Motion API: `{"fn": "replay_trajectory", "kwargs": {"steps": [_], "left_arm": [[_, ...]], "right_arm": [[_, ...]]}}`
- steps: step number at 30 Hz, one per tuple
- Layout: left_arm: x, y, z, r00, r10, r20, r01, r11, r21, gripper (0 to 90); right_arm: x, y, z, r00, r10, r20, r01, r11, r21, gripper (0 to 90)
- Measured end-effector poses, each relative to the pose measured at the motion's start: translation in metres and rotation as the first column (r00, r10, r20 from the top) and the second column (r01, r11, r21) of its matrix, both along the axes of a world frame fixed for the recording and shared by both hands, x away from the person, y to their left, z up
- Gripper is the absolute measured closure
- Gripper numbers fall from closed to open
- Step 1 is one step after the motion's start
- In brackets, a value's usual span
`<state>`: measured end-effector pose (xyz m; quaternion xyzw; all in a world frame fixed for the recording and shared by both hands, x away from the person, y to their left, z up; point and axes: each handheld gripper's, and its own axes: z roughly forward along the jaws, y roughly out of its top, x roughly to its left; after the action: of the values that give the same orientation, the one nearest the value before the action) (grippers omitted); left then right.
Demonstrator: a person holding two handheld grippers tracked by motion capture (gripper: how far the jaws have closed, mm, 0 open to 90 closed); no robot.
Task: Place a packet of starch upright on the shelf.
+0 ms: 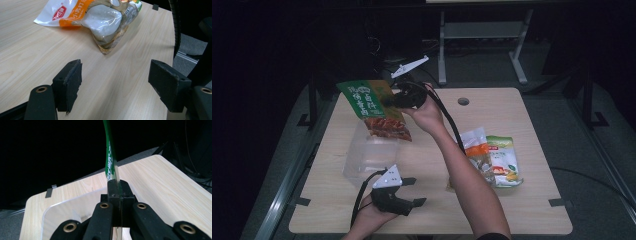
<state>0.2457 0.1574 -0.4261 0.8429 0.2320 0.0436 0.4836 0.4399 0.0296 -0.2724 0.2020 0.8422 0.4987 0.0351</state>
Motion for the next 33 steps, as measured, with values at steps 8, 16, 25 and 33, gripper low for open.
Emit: {"fn": "replay_trajectory", "kwargs": {"steps": [8, 16, 25, 33], "left_arm": [[0.001, 0.000, 0.000, 0.9999, -0.011, 0.010, 0.010, 0.9999, 0.011, 26.6], [0.002, -0.002, -0.001, 1.0000, -0.008, 0.006, 0.008, 0.9999, 0.015, 26.6], [0.001, 0.001, 0.000, 0.9999, 0.000, 0.010, 0.000, 0.9999, 0.011, 26.6], [0.001, 0.001, 0.001, 0.9999, 0.005, 0.009, -0.005, 1.0000, 0.007, 26.6]], "right_arm": [[0.004, 0.013, -0.005, 0.9999, -0.003, -0.015, 0.004, 1.000, 0.022, 89.9], [0.019, 0.030, -0.027, 0.9989, -0.008, -0.046, 0.010, 0.999, 0.040, 89.9], [0.031, 0.039, -0.054, 0.9952, -0.020, -0.096, 0.028, 0.997, 0.075, 89.8], [0.035, 0.033, -0.074, 0.9937, -0.020, -0.110, 0.027, 0.997, 0.067, 89.7]]}}
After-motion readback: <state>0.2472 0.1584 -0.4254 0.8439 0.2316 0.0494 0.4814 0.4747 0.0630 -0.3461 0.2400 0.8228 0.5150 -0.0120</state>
